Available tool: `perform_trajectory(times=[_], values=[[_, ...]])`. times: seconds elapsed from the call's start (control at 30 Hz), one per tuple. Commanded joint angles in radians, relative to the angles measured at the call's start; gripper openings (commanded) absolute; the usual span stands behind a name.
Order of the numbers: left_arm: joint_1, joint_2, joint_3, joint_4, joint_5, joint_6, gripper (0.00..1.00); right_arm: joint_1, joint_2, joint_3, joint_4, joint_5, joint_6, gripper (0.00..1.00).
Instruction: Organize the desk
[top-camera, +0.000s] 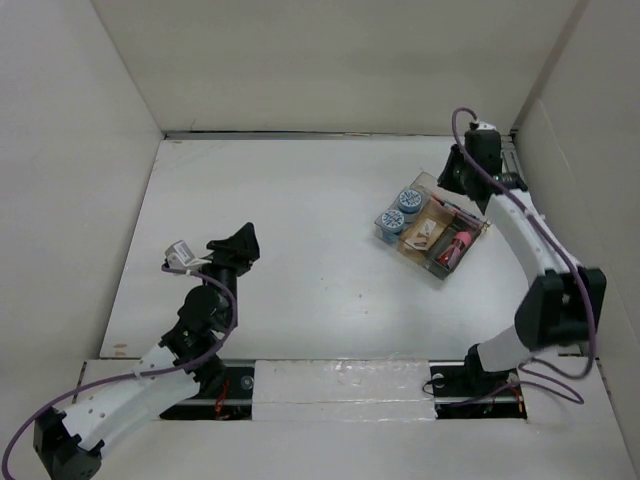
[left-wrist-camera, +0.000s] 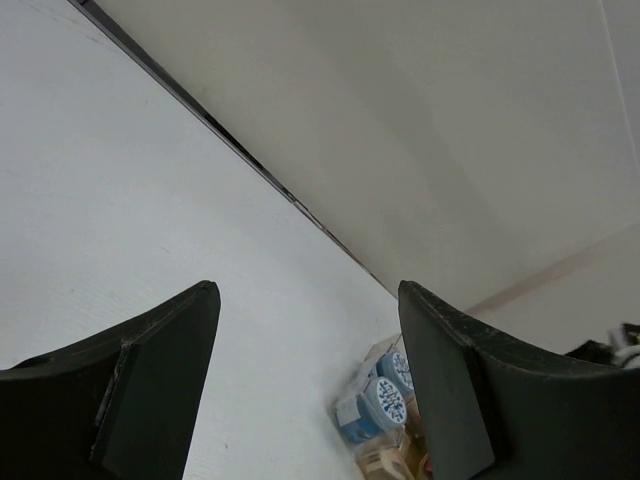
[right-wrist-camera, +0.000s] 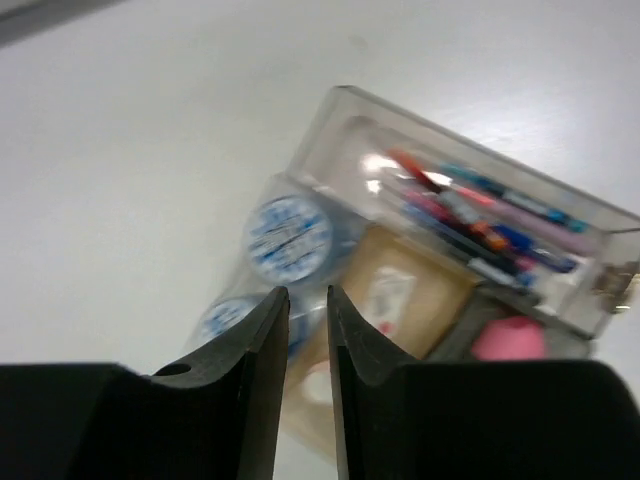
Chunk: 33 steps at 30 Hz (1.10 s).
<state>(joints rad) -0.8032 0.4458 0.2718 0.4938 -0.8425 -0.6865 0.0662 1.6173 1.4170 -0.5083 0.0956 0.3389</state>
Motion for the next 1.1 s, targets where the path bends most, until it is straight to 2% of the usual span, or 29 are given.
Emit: perform_trajectory(times=[0.0, 0.03, 0.1, 0.17, 0.2, 0.23, 0.3, 0.37, 0.5, 0.6, 0.73, 0.93, 1.07], values=[[-0.002, 0.020, 0.027, 0.055, 0.005, 0.031, 0.68, 0.134, -0.258, -0.186, 0.361, -0.039, 0.089, 0.28], [-0.002, 0.030, 0.030, 0.064, 0.014, 0.036, 0.69, 0.211, -0.360, -0.231, 0.466, -0.043, 0.094, 0.25], [-0.002, 0.062, 0.037, 0.069, 0.032, 0.057, 0.73, 0.298, -0.449, -0.308, 0.498, -0.021, 0.110, 0.25], [-0.002, 0.089, 0.059, 0.068, 0.062, 0.074, 0.78, 0.435, -0.555, -0.340, 0.563, -0.002, 0.109, 0.31], [-0.002, 0.118, 0.070, 0.060, 0.068, 0.087, 0.81, 0.478, -0.586, -0.364, 0.565, 0.009, 0.103, 0.50], [-0.002, 0.131, 0.088, 0.049, 0.081, 0.093, 0.84, 0.522, -0.615, -0.378, 0.577, 0.006, 0.092, 0.99], [-0.002, 0.175, 0.098, 0.055, 0.095, 0.113, 0.90, 0.647, -0.683, -0.410, 0.561, 0.019, 0.049, 1.00], [-0.002, 0.200, 0.102, 0.072, 0.115, 0.122, 0.91, 0.742, -0.723, -0.443, 0.528, 0.033, 0.034, 1.00], [-0.002, 0.238, 0.125, 0.068, 0.151, 0.125, 0.93, 0.863, -0.845, -0.562, 0.547, -0.005, -0.009, 1.00], [-0.002, 0.226, 0.148, 0.008, 0.160, 0.082, 0.93, 0.926, -0.901, -0.674, 0.635, -0.026, -0.009, 1.00], [-0.002, 0.182, 0.141, -0.006, 0.183, 0.061, 0.92, 0.937, -0.903, -0.774, 0.804, -0.120, 0.005, 1.00], [-0.002, 0.126, 0.204, -0.110, 0.157, 0.074, 0.92, 0.946, -0.784, -0.747, 0.832, -0.259, -0.003, 1.00], [-0.002, 0.131, 0.259, -0.152, 0.145, 0.100, 0.92, 0.955, -0.754, -0.751, 0.869, -0.275, -0.008, 1.00]])
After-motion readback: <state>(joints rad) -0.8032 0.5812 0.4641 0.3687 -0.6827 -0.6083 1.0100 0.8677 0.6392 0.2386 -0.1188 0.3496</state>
